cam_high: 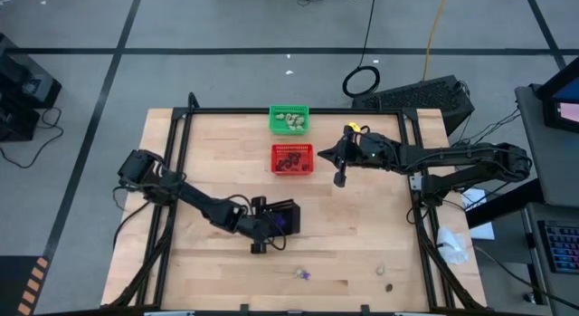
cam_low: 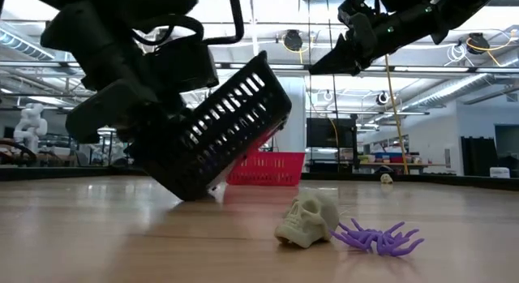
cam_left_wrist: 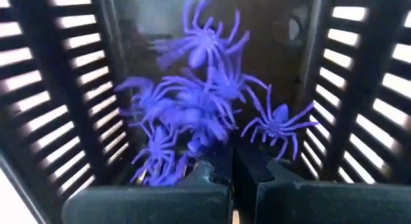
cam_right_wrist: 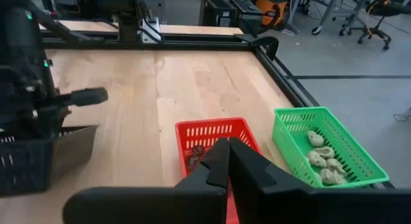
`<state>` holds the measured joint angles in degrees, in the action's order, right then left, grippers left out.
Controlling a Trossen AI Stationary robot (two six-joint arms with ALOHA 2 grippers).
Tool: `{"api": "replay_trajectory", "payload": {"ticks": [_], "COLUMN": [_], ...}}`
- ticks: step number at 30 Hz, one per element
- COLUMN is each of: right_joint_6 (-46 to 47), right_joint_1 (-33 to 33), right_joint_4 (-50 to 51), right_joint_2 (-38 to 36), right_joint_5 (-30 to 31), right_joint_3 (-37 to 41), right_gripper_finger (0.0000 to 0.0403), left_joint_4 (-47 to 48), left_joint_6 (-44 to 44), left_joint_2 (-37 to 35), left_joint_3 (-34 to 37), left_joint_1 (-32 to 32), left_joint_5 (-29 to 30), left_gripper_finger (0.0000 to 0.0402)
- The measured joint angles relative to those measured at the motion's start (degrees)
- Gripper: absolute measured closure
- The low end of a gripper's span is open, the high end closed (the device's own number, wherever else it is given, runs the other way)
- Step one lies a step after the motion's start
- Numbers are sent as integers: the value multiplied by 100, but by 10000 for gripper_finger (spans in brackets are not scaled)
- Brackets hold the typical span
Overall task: Sort Halloween decoration
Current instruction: Adjust the black basket
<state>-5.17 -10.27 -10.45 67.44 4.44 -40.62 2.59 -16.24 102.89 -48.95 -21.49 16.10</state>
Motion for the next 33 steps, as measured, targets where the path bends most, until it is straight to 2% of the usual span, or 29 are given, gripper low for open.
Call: {"api": "replay_trajectory", "payload": {"ticks": [7,17,25,27,30,33], "right_joint_6": [-43,-171,-541,-601,-605,-581], "right_joint_1": [115,194,194,194,194,194], "right_joint_4": [-4,-120,122,434,1017,1418], "right_joint_2": [-35,-61,-199,-337,-606,-824], "right_joint_5": [8,23,4,2,1,3], "right_joint_3": [0,-2,-4,-2,-2,-2], "right_gripper_finger": [403,403,403,403,403,403], "left_joint_4": [327,636,296,-121,-768,-830], "left_joint_6": [37,-2,129,243,470,366], "left_joint_2": [-67,-1160,-1822,-1864,-1856,-1860], "left_joint_3": [-98,-179,-153,0,260,407], "left_joint_1": [-40,92,420,568,731,743], "left_joint_5": [-20,-101,-169,-564,-1478,-2365], "left_gripper_finger": [402,402,402,402,402,402]}}
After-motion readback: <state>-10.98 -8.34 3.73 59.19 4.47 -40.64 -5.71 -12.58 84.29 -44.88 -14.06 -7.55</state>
